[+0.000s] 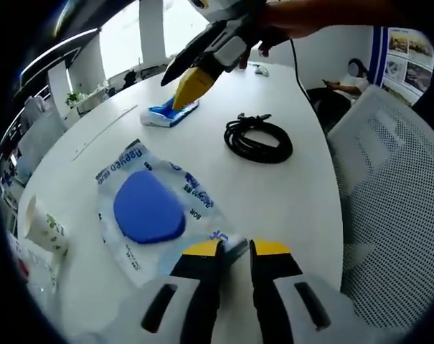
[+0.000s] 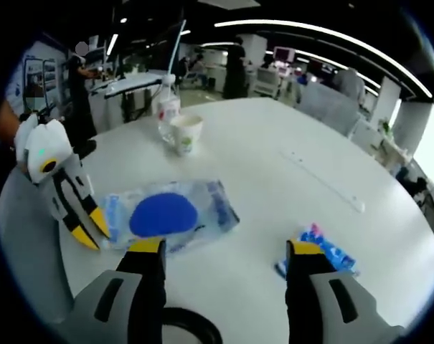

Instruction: Arrange the tabletop items into an orderly group along one side of the table until the central work area is clear of visible clutter.

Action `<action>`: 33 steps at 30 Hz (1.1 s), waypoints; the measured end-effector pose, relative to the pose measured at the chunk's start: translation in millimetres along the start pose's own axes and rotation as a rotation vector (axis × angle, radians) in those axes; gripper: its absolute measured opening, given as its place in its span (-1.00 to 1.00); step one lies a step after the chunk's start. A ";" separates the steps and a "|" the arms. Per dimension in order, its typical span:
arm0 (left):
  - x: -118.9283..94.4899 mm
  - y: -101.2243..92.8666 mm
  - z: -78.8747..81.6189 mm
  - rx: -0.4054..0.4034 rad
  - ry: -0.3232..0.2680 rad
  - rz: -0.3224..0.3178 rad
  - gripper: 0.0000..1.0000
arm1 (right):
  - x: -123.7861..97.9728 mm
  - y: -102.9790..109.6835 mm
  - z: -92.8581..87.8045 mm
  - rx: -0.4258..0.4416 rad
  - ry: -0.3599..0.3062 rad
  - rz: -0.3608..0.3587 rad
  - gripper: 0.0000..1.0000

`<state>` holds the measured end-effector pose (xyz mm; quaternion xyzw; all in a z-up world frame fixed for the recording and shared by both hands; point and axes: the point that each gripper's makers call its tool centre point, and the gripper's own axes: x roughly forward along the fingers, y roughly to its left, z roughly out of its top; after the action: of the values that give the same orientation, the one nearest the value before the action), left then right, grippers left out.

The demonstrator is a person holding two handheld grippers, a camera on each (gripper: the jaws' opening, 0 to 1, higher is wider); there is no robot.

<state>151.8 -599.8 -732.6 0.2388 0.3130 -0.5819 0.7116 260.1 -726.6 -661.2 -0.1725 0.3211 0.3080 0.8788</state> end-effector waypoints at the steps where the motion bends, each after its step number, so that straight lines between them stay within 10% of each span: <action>1: -1.2 0.6 -1.5 -0.006 0.002 0.001 -0.73 | 0.4 0.6 -1.1 0.003 0.001 0.002 0.27; 33: -34.1 25.8 -40.1 -0.125 0.074 0.119 -0.74 | 23.6 23.0 -17.5 0.041 0.024 0.095 -0.23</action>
<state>166.0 -543.0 -736.3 0.2335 0.3602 -0.5087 0.7463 251.4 -708.0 -692.3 -0.1427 0.3455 0.3406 0.8627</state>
